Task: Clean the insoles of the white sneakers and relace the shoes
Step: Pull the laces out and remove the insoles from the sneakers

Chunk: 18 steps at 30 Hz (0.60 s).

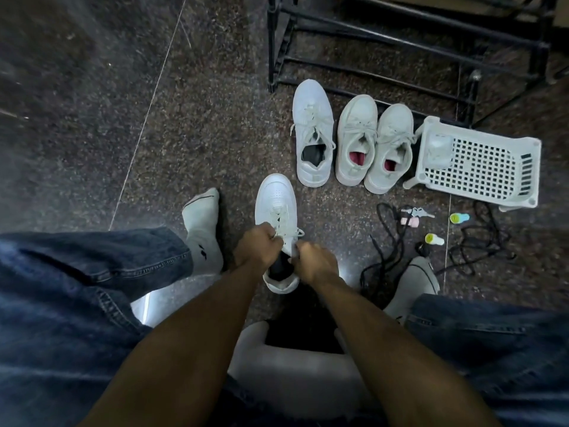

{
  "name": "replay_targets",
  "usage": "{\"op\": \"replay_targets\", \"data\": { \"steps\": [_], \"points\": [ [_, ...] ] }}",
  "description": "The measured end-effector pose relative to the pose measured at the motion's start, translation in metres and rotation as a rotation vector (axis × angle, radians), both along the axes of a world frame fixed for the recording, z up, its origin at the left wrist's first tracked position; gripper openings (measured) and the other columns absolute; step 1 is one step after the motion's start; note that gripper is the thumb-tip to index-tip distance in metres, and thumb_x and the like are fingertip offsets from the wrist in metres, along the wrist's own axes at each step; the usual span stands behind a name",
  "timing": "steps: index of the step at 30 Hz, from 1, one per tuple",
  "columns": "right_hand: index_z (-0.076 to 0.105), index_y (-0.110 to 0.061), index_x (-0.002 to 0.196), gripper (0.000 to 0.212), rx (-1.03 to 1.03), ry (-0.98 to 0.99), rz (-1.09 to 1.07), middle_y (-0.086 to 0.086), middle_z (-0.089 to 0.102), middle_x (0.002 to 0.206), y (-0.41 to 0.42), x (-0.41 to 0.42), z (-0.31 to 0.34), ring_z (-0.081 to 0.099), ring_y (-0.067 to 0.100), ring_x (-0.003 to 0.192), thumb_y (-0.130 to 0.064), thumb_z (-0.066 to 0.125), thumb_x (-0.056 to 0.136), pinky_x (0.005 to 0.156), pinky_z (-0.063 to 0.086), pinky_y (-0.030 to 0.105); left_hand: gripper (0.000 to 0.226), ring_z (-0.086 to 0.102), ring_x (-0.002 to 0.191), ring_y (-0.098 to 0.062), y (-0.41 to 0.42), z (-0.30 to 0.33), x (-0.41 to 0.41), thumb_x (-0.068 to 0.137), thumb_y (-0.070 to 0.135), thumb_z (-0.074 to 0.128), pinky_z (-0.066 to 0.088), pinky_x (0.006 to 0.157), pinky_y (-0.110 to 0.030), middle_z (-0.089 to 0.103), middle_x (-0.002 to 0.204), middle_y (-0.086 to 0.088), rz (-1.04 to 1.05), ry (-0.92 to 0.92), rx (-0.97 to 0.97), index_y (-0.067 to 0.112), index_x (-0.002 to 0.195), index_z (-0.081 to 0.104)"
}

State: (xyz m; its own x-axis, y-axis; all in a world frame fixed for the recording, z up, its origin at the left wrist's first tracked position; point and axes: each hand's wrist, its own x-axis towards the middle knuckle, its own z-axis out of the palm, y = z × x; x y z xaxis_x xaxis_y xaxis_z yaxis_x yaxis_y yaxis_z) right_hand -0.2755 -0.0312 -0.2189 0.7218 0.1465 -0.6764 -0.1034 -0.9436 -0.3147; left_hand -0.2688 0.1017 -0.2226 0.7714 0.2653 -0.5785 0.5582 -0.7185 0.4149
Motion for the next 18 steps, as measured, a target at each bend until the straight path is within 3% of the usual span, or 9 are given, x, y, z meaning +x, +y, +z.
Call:
{"op": "replay_targets", "data": {
  "steps": [4,7,9,10,12,15,18],
  "points": [
    [0.058,-0.017,0.115,0.025,-0.047,-0.034,0.057,0.013,0.065,0.116,0.002,0.002,0.001,0.060,0.035,0.108,-0.025,0.058,0.091,0.086,0.047,0.038,0.014,0.064,0.091,-0.031,0.005,-0.002,0.012,0.083,0.027,0.067,0.053,0.077,-0.036,0.070,0.092,-0.009,0.033,-0.017,-0.039,0.019,0.072,0.064],
    [0.057,-0.014,0.117,0.028,-0.075,-0.065,0.143,0.014,0.064,0.118,0.006,0.003,0.004,0.061,0.036,0.109,-0.021,0.058,0.090,0.086,0.047,0.038,0.010,0.068,0.089,-0.028,0.011,-0.002,0.020,0.079,0.022,0.077,0.056,0.081,-0.036,0.073,0.088,-0.008,0.286,-0.046,-0.203,0.012,0.080,0.075],
    [0.056,-0.011,0.118,0.029,-0.092,-0.089,0.187,0.015,0.064,0.119,0.007,0.002,0.005,0.061,0.036,0.110,-0.015,0.055,0.089,0.087,0.047,0.039,0.008,0.070,0.083,-0.029,0.011,0.009,0.033,0.078,0.015,0.077,0.057,0.080,-0.040,0.073,0.081,-0.011,0.554,-0.134,-0.330,0.010,0.071,0.074],
    [0.056,-0.010,0.118,0.029,-0.097,-0.099,0.195,0.015,0.064,0.119,0.007,0.001,0.006,0.061,0.036,0.110,-0.014,0.054,0.089,0.087,0.047,0.039,0.013,0.069,0.075,-0.028,0.013,0.017,0.044,0.079,0.014,0.077,0.058,0.075,-0.042,0.072,0.076,-0.012,0.704,-0.203,-0.412,0.012,0.066,0.072],
    [0.055,-0.010,0.117,0.028,-0.099,-0.103,0.199,0.016,0.064,0.118,0.006,-0.001,0.008,0.060,0.038,0.109,-0.013,0.053,0.089,0.086,0.047,0.039,0.018,0.062,0.056,-0.019,0.019,0.038,0.073,0.085,0.013,0.071,0.054,0.057,-0.031,0.068,0.069,-0.010,0.883,-0.341,-0.619,0.008,0.069,0.070],
    [0.056,-0.011,0.116,0.027,-0.092,-0.074,0.182,0.015,0.064,0.117,0.007,0.001,0.011,0.061,0.037,0.108,-0.016,0.053,0.090,0.086,0.047,0.039,0.014,0.052,0.041,-0.010,0.029,0.084,0.123,0.091,0.006,0.063,0.040,0.039,-0.020,0.062,0.056,-0.004,0.849,-0.470,-0.768,0.000,0.078,0.064],
    [0.056,-0.016,0.115,0.027,-0.052,-0.082,0.125,0.012,0.065,0.115,0.008,0.006,0.013,0.061,0.034,0.106,-0.026,0.055,0.090,0.084,0.048,0.039,0.015,0.052,0.041,-0.008,0.037,0.099,0.145,0.090,0.008,0.066,0.041,0.040,-0.020,0.062,0.061,-0.007,0.600,-0.492,-0.721,0.001,0.077,0.064]
  ]
}}
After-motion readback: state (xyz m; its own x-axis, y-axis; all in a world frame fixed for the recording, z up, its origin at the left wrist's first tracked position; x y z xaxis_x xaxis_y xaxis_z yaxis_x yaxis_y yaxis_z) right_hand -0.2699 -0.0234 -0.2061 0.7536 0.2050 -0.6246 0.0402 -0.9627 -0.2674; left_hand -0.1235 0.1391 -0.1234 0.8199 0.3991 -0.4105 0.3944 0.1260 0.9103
